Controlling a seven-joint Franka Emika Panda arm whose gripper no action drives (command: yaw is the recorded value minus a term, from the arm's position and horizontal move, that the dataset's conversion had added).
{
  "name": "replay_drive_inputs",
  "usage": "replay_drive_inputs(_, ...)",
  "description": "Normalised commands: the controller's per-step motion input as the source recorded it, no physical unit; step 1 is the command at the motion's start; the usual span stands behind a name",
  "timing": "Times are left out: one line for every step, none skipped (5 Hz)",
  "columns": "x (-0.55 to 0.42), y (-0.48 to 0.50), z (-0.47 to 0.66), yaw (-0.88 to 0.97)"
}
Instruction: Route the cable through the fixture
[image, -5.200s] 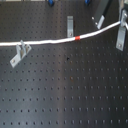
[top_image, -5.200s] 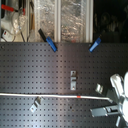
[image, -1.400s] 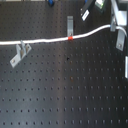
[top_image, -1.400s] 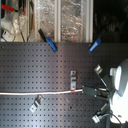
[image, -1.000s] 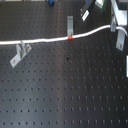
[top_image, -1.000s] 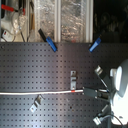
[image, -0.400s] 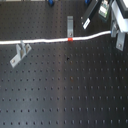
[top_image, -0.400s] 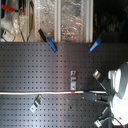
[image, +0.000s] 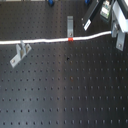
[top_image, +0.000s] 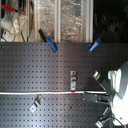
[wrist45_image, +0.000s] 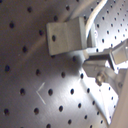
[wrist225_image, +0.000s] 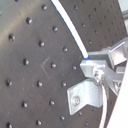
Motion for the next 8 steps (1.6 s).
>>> replay_drive_inputs(-0.276, 0.13, -0.02, -0.11)
replay_drive_inputs(-0.437, 0.076, 0.0, 0.0)
replay_drive_inputs(-0.175, 0.351, 0.0, 0.0)
replay_drive_inputs(-0.002, 0.014, 0.0, 0.0)
replay_drive_inputs(0.094, 0.439, 0.17, -0.08)
replay_drive_inputs(0.04, 0.427, 0.14, -0.09)
replay_drive_inputs(-0.161, 0.181, 0.14, -0.03)
replay_drive_inputs(-0.344, 0.149, 0.03, 0.0)
